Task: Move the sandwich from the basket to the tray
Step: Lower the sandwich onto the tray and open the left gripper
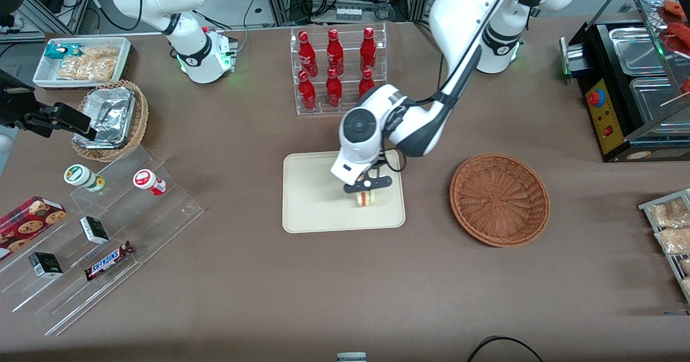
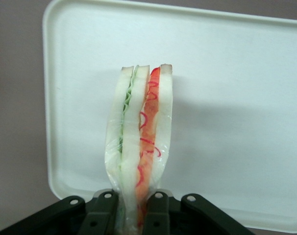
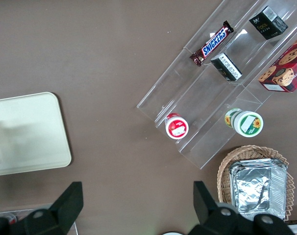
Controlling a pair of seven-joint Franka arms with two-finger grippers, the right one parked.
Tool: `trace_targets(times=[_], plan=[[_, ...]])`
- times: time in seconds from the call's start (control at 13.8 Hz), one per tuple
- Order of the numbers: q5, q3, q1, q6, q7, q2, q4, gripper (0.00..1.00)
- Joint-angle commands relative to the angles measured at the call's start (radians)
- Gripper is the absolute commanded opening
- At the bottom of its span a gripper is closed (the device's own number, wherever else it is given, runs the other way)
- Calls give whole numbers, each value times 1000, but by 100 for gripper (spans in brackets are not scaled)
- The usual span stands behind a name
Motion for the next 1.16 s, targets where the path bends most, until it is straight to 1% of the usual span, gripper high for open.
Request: trace_targets(times=[0.0, 0.15, 0.51, 0.65, 0.73, 0.8, 0.87, 0.95, 1.02, 1.09], plan=[[1, 2, -29, -77, -51, 99, 168, 12], [1, -8, -31, -74, -69, 112, 179, 12], [6, -11, -45, -72, -95, 185, 260, 12], [6, -11, -46, -71, -95, 189, 259, 14], [6, -11, -46, -69, -95, 195, 259, 17], [6, -11, -46, -69, -94, 195, 259, 22], [7, -11, -46, -69, -94, 195, 259, 49], [7, -11, -46, -69, -95, 192, 259, 98], [10, -11, -46, -69, -91, 189, 257, 100], [12, -10, -46, -72, -89, 178, 256, 100]])
